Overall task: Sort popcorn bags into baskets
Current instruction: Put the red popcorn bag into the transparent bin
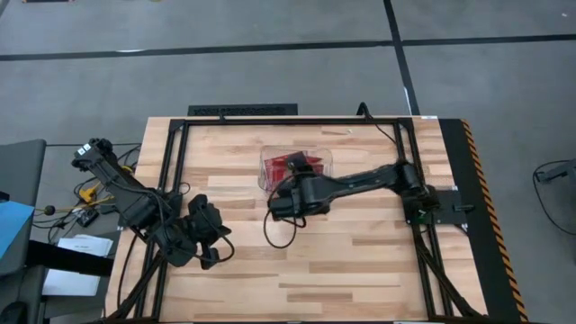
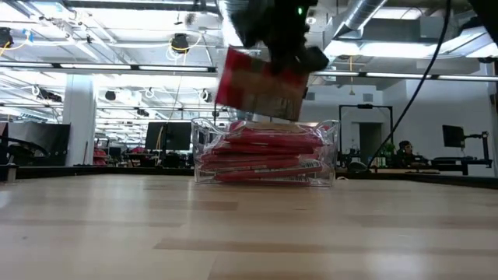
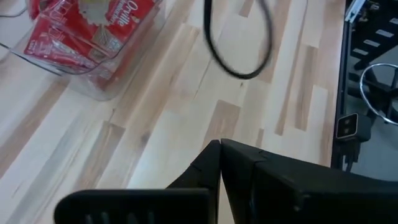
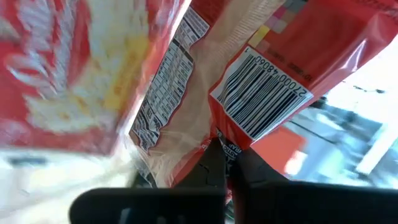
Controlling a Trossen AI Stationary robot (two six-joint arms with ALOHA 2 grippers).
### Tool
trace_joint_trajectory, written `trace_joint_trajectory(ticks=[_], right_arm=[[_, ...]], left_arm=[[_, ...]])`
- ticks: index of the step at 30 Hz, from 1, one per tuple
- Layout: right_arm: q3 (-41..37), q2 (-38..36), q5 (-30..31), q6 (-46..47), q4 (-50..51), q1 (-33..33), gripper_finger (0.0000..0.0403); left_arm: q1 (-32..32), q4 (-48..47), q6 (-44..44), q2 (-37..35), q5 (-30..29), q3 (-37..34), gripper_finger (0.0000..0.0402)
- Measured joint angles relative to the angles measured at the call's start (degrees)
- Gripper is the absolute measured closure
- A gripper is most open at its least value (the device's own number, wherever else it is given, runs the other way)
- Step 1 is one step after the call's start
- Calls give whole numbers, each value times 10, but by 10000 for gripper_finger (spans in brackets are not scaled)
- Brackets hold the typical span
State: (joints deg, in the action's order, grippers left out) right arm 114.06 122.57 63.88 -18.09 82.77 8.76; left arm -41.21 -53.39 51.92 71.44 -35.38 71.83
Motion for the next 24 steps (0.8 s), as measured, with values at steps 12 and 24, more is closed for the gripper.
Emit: trace_joint_trajectory(ticks=[12,24], right_arm=[[1,73,-32,79,69,14,374],[2,58,-176,121,61,10,260]], left_arm=[[-8,0,-2,0,1,1,401],[-8,-2,-4,0,-12,1,401]])
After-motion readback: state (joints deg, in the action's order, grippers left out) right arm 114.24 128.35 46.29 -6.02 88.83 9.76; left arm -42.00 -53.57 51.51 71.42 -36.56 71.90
